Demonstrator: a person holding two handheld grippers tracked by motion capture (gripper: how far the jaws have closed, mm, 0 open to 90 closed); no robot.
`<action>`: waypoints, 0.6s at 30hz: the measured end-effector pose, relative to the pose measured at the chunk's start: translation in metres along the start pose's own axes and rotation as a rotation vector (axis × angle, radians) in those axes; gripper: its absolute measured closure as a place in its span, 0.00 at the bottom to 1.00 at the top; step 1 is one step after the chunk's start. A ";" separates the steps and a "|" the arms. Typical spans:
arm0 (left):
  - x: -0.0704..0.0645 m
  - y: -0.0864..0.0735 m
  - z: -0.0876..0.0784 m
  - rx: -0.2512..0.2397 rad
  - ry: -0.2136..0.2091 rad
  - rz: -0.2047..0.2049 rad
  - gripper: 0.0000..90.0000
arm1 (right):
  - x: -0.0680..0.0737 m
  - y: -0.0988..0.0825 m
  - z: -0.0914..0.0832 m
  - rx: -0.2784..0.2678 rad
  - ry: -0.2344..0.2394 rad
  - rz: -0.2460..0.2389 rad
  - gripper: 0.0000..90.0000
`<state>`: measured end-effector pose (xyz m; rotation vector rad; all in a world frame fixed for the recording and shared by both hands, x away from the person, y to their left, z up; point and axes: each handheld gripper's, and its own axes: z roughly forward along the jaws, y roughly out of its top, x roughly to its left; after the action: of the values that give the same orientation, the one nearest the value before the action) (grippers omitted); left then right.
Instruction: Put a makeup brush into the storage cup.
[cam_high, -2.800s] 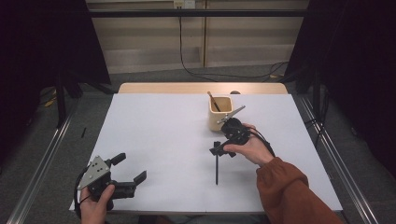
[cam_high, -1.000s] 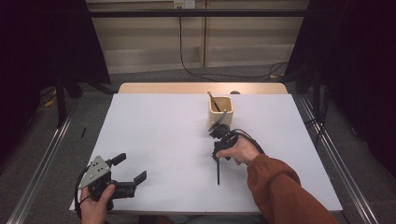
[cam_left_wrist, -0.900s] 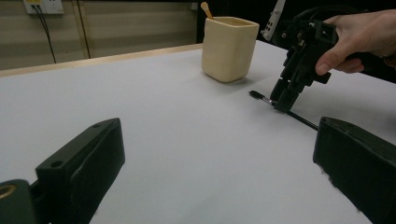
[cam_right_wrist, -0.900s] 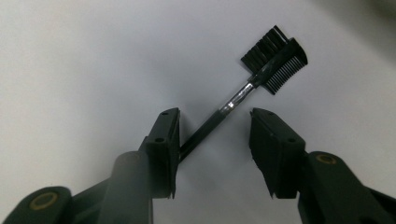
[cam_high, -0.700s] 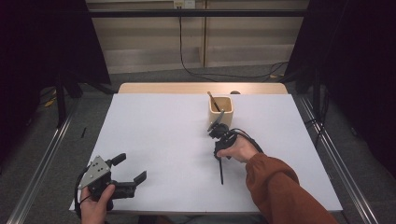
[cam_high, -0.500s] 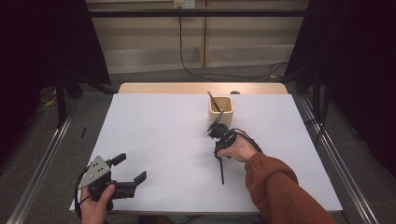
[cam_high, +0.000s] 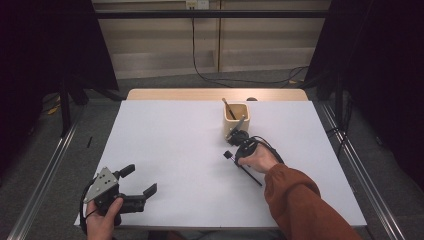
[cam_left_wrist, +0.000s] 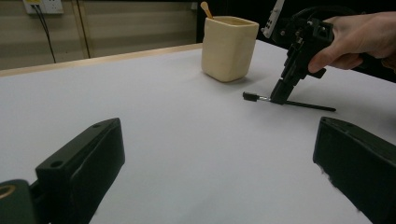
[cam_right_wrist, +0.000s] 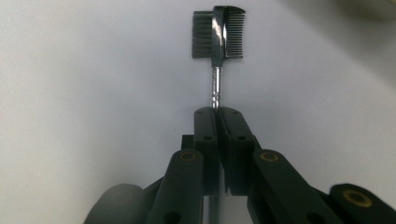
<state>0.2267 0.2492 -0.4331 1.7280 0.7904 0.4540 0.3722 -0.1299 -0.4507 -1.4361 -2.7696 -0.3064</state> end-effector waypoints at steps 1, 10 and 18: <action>0.000 0.000 0.000 0.005 -0.002 0.003 0.02 | 0.000 0.000 0.000 -0.001 -0.004 0.000 0.96; 0.000 0.000 0.000 -0.004 0.004 -0.004 0.02 | -0.002 0.000 -0.001 -0.001 0.009 -0.003 0.96; 0.000 0.000 0.000 -0.001 0.002 -0.002 0.02 | -0.001 -0.002 -0.007 -0.045 0.046 -0.009 0.96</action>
<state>0.2267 0.2492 -0.4330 1.7263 0.7935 0.4546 0.3705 -0.1336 -0.4445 -1.4072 -2.7508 -0.3987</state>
